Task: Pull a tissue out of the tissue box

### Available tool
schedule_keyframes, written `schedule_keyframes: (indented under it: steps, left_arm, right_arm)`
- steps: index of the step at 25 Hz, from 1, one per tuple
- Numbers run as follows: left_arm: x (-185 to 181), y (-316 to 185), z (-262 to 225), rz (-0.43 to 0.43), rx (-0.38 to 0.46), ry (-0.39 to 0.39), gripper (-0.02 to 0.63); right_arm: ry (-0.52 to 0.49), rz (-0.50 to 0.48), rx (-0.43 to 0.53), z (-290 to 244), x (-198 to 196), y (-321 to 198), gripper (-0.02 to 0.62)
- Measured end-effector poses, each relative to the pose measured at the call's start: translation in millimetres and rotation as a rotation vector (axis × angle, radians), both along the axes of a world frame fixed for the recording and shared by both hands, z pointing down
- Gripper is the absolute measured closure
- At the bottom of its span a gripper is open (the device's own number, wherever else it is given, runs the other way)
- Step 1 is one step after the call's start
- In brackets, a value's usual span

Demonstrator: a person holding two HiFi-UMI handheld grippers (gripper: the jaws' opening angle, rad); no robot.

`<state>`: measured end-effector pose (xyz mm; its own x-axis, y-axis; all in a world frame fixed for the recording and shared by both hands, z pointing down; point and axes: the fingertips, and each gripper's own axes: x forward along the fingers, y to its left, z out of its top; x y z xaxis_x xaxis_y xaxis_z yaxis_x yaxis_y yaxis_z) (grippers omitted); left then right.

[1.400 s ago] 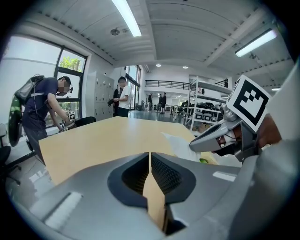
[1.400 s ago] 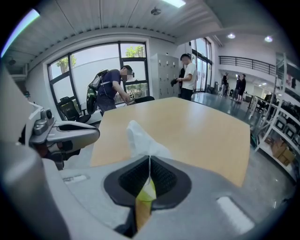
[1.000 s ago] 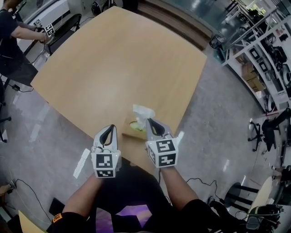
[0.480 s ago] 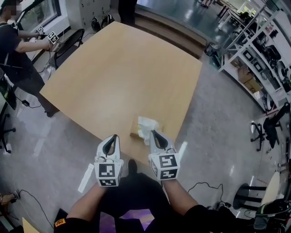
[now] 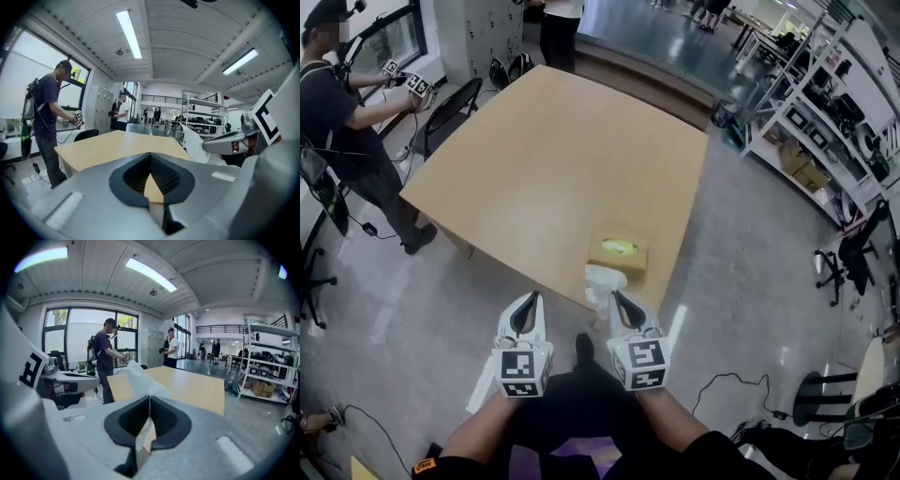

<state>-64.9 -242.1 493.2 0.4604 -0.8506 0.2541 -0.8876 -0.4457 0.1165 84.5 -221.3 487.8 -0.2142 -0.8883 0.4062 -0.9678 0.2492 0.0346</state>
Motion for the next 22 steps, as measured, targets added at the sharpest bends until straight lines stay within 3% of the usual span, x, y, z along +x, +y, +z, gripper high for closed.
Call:
schedule_keyframes:
  steps: [9,22]
  left_arm:
    - [-40.4,66.8,-22.7,0.062,0.016,0.018,0.588]
    - [-11.4,135.4,-23.2,0.132,0.049,0.008,0.588]
  right_arm:
    - [0.002,0.096,0.050,-23.4,-35.5,71.6,0.595]
    - [0.015,0.147,0.035,-39.5,-8.0,147.9,0.595]
